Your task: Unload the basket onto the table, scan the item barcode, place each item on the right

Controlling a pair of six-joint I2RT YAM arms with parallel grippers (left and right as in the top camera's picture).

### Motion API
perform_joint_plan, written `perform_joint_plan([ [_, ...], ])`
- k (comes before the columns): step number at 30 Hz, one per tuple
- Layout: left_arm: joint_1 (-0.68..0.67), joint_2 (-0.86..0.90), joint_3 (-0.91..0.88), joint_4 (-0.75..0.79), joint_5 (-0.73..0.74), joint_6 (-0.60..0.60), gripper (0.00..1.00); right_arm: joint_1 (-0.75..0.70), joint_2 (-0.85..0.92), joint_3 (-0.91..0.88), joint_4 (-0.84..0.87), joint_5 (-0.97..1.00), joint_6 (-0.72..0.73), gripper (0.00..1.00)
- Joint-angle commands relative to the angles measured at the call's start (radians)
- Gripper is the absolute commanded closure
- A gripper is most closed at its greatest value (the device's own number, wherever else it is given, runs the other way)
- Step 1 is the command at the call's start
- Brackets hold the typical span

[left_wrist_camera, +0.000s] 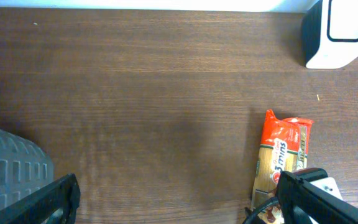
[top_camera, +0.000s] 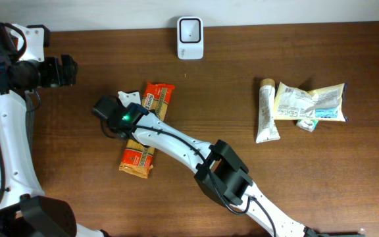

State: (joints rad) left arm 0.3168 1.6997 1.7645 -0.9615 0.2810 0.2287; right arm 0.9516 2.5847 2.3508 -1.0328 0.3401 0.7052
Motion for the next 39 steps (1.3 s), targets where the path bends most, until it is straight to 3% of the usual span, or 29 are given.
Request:
perform_joint_plan([
  [1,0.007,-0.021,0.005,0.001,0.008,0.016,0.01,-0.003,0.007,-0.009,-0.052,0.029,0.006,0.16],
  [6,0.007,-0.021,0.005,0.001,0.008,0.016,0.01,-0.030,0.007,-0.017,-0.224,0.039,-0.177,0.14],
  [9,0.007,-0.021,0.005,0.001,0.008,0.016,0.01,-0.082,0.004,-0.013,-0.303,0.032,-0.194,0.13],
  [13,0.007,-0.021,0.005,0.001,0.008,0.016,0.01,-0.106,0.000,0.013,-0.305,-0.040,-0.402,0.15],
  [19,0.007,-0.021,0.005,0.001,0.008,0.016,0.01,-0.076,0.007,0.002,-0.242,-0.089,-0.447,0.23],
  [22,0.007,-0.021,0.005,0.001,0.008,0.016,0.01,-0.073,0.008,-0.067,-0.218,-0.072,-0.447,0.31],
  [25,0.007,-0.021,0.005,0.001,0.008,0.016,0.01,-0.073,0.008,-0.085,-0.227,-0.010,-0.447,0.47],
  [27,0.007,-0.021,0.005,0.001,0.008,0.016,0.01,-0.073,0.008,-0.085,-0.229,-0.005,-0.447,0.50],
  [28,0.007,-0.021,0.005,0.001,0.008,0.016,0.01,-0.073,0.008,-0.082,-0.236,-0.001,-0.447,0.57],
  [30,0.007,-0.021,0.005,0.002,0.008,0.016,0.01,-0.073,0.006,-0.060,-0.263,0.005,-0.447,0.86],
  [31,0.007,-0.021,0.005,0.001,0.008,0.016,0.01,-0.073,0.005,-0.038,-0.282,0.005,-0.447,0.94],
  [35,0.007,-0.021,0.005,0.001,0.008,0.016,0.01,-0.075,0.002,0.110,-0.401,-0.035,-0.447,0.96],
  [39,0.007,-0.021,0.005,0.000,0.008,0.016,0.01,-0.122,0.002,0.354,-0.542,-0.439,-0.581,0.96],
])
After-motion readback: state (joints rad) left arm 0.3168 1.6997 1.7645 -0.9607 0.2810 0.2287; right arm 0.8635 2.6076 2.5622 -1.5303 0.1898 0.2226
